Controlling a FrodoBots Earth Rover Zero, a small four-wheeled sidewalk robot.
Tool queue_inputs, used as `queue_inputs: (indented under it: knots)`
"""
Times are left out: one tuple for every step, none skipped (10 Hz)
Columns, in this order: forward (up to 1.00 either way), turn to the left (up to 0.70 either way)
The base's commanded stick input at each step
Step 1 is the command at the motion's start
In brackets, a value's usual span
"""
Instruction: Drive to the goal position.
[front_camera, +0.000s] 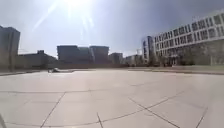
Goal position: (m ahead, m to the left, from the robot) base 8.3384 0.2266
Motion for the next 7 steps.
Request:
queue_inputs:
  knots:
    - [0.70, 0.02]
    - [0.70, 0.02]
    - [0.70, 0.02]
    - [0.70, 0.02]
    - [0.70, 0.02]
    - [0.70, 0.02]
    - [0.70, 0.02]
